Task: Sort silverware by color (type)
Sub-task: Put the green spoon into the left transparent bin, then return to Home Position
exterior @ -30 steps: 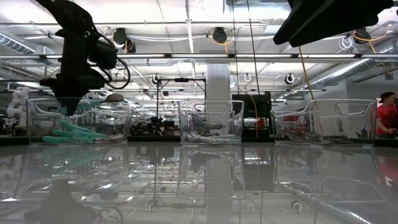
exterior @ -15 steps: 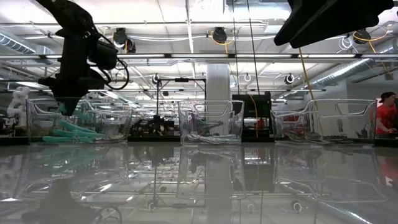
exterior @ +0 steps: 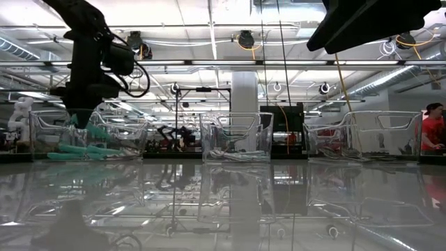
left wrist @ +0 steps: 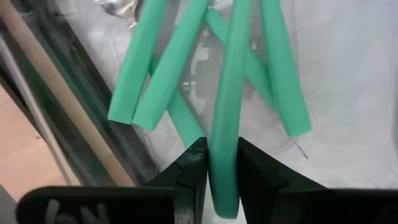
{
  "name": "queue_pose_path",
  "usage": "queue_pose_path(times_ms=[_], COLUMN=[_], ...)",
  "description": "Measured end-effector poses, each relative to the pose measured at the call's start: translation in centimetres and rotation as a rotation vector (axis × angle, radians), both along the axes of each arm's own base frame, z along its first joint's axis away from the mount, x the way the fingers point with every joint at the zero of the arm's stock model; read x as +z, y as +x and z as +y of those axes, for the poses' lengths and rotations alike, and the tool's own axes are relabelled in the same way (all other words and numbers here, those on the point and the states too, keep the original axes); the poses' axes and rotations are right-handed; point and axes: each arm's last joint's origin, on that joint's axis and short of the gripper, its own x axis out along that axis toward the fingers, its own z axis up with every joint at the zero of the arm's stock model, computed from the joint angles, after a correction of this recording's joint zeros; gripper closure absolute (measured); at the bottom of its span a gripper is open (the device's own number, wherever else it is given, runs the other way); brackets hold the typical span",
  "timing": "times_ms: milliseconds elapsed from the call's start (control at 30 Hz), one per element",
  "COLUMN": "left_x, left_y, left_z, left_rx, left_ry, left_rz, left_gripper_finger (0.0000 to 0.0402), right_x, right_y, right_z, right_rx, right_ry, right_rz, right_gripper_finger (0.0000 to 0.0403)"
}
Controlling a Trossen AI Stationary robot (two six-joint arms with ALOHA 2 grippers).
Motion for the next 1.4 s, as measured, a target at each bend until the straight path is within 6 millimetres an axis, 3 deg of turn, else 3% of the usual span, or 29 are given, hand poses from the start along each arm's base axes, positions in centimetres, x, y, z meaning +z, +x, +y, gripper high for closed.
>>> queue_pose_path(times_ms=[500,700,1000,1267,1400], left_x=[0.4,3.9,10.2,12.2,12.2], left_y=[0.5,2.4,6.9,8.5,9.1], left_z=[-0.6,-1.1,-4.2,-7.0,-7.9], left_rx=[-0.041,-0.128,-0.510,-0.750,-0.664], left_ry=[0.026,0.083,0.262,0.336,0.359], left_rz=[0.048,-0.011,-0.204,-0.256,-0.296], left_gripper_finger=[0.0228,0.0227,0.0227,0.0227,0.0227], right_x=[0.0,-0.3,1.3,3.6,3.5], right_y=[0.0,-0.3,-1.4,-2.6,-3.6], right_z=[0.0,-0.2,-1.5,-3.6,-5.0], right_rx=[0.000,0.004,-0.031,0.030,0.030], right_ry=[-0.002,-0.043,-0.082,-0.076,-0.056], right_rz=[0.003,0.042,0.021,-0.039,-0.092], right_gripper_finger=[0.0234,0.0234,0.0234,0.0234,0.0234])
